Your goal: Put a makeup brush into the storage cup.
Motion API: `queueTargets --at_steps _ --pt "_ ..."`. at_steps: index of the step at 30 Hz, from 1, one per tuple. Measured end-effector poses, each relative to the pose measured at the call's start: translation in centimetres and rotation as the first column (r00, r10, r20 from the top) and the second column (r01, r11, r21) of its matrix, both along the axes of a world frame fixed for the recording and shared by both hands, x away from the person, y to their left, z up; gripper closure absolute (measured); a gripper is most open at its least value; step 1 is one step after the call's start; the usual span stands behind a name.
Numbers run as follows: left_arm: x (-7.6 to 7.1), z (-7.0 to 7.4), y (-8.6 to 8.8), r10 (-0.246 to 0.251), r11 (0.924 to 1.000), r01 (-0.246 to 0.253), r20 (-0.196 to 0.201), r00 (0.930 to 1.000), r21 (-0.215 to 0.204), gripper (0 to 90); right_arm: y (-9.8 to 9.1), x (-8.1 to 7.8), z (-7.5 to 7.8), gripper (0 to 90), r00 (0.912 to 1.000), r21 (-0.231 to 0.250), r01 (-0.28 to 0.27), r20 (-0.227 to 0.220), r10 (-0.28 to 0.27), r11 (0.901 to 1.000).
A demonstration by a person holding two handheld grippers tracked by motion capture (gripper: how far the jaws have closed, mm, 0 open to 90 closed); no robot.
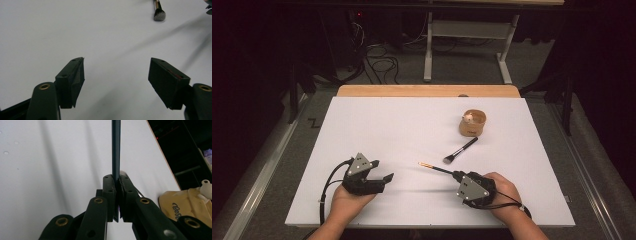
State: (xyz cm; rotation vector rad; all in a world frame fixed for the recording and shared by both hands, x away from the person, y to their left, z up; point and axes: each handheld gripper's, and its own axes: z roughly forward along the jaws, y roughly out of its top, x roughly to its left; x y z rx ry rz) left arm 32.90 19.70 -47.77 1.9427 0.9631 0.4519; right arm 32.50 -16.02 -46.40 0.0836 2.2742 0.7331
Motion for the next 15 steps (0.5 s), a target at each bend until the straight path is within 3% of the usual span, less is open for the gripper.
queueTargets --at_steps 3,6,11,15 --pt "-0.1 -0.3 0.5 0.008 0.9993 -0.007 0.013 0.9999 -0.038 25.8 -0.1 -0.1 -0.1 85.9 0.9998 0.02 0.014 0.011 -0.014 0.9997" --pt "-0.3 -0.5 0.9 0.015 0.9991 -0.014 0.036 0.9992 -0.04 23.8 -0.2 -0.3 -0.1 86.0 0.9995 0.057 0.028 0.013 -0.029 0.998" --pt "-0.4 -0.5 1.5 0.025 0.9971 -0.021 0.053 0.9983 -0.074 23.0 -0.5 -0.2 -0.1 86.0 0.9979 0.15 0.065 0.0 -0.065 0.9865" --pt "-0.4 -0.2 2.0 0.04 0.9931 -0.032 0.07 0.9967 -0.113 23.1 -0.4 -0.2 -0.4 85.9 0.9971 0.183 0.075 -0.003 -0.076 0.9802"
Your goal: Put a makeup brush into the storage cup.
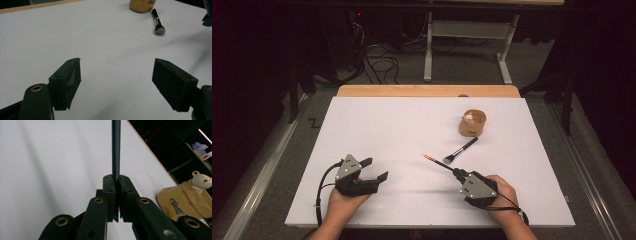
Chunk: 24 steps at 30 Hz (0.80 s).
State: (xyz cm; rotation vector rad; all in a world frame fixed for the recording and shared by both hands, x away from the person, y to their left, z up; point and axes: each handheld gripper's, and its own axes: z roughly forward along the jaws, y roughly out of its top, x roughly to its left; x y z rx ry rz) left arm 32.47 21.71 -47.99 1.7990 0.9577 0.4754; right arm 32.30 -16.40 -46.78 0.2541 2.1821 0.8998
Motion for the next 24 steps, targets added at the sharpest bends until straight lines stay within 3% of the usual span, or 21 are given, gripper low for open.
queueTargets --at_steps 6,11,17,24 --pt "-0.3 -0.1 0.1 0.011 0.9999 -0.01 0.015 0.9998 -0.009 19.9 0.0 0.0 -0.6 86.0 0.9993 0.056 0.029 -0.025 -0.027 0.998" --pt "-0.4 -0.2 0.0 0.021 0.999 -0.02 0.026 0.9994 -0.039 18.9 -0.3 0.3 -1.0 86.0 0.9961 0.124 0.078 -0.05 -0.073 0.9892" --pt "-0.3 -0.4 0.2 0.031 0.9978 -0.029 0.028 0.9991 -0.06 18.7 -1.0 0.6 -0.6 86.0 0.99 0.24 0.122 -0.099 -0.101 0.963" --pt "0.1 -0.6 0.4 0.055 0.9918 -0.051 0.03 0.9981 -0.117 18.6 -1.8 1.2 -0.3 86.0 0.9842 0.327 0.157 -0.13 -0.12 0.932"
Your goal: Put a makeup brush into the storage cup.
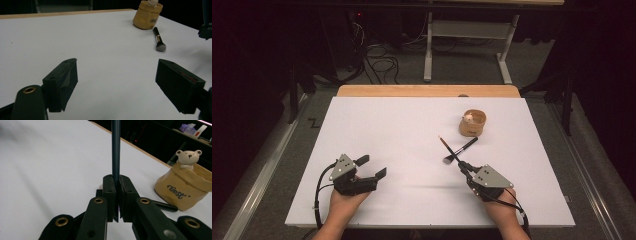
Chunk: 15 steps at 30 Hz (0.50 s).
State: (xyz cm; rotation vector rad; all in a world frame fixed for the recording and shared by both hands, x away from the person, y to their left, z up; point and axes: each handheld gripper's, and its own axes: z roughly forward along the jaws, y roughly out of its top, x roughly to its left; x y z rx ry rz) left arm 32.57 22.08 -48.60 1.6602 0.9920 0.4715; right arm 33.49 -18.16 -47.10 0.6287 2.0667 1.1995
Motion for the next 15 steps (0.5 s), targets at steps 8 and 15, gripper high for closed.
queueTargets --at_steps 8,15 --pt "-0.1 -0.1 0.3 -0.001 0.9998 0.002 0.009 1.0 -0.022 17.6 -0.9 0.2 0.2 86.0 0.9992 0.096 0.031 -0.027 -0.029 0.9949" --pt "-0.2 -0.1 0.4 0.013 0.9991 -0.012 0.019 0.9997 -0.041 17.2 -1.8 0.2 0.3 85.9 0.9981 0.171 0.041 -0.051 -0.033 0.9844"
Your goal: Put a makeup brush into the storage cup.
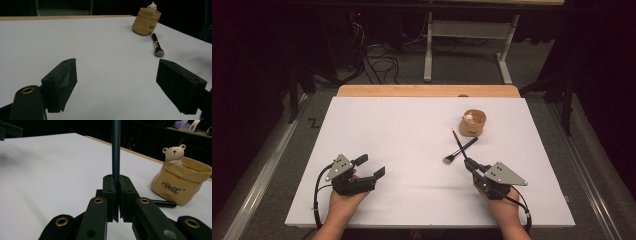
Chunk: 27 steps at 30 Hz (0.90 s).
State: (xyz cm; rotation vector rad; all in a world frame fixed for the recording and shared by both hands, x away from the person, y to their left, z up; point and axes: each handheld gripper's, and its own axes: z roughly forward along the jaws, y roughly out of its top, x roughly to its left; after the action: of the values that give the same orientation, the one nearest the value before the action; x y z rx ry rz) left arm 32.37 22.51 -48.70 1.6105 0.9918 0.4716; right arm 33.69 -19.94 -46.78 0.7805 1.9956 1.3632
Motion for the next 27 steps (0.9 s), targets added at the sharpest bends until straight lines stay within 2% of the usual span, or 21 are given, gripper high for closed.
queueTargets --at_steps 1,5,11,14,16,19,22,27 --pt "0.0 0.0 0.0 0.002 1.0 -0.002 0.003 1.0 0.002 16.9 -0.1 0.0 0.0 86.0 1.0 0.016 -0.003 -0.007 0.003 0.9999" --pt "0.0 -0.1 -0.4 -0.018 0.9997 0.018 0.008 0.9998 0.014 16.1 -0.1 -0.1 -0.1 86.0 0.9999 0.025 -0.009 -0.013 0.01 0.9996" --pt "0.1 0.3 -0.6 -0.049 0.9977 0.05 0.01 0.9987 -0.045 19.9 0.3 -0.1 0.0 86.0 0.9997 0.036 -0.023 -0.009 0.023 0.9991" --pt "0.1 0.4 -0.7 -0.063 0.9967 0.063 -0.003 0.998 -0.051 21.2 0.7 -0.2 0.0 86.0 0.9993 0.035 -0.035 -0.011 0.035 0.9988" --pt "0.2 0.6 -0.9 -0.071 0.9969 0.071 -0.012 0.9974 -0.036 20.4 0.9 -0.1 0.0 86.0 0.9989 0.035 -0.047 -0.007 0.047 0.9983" --pt "0.3 1.0 -1.5 -0.086 0.9962 0.086 -0.003 0.9962 -0.009 18.4 1.5 -0.3 -0.1 86.0 0.9985 0.035 -0.052 -0.015 0.053 0.998" --pt "0.3 1.5 -2.2 -0.105 0.9945 0.105 -0.001 0.9945 -0.004 16.4 2.1 -0.4 -0.1 86.0 0.9972 0.027 -0.074 -0.009 0.074 0.9969" --pt "0.3 2.4 -3.6 -0.132 0.9913 0.132 0.038 0.9905 0.002 14.8 2.9 -0.6 -0.1 86.0 0.9951 0.024 -0.099 -0.006 0.099 0.9948"
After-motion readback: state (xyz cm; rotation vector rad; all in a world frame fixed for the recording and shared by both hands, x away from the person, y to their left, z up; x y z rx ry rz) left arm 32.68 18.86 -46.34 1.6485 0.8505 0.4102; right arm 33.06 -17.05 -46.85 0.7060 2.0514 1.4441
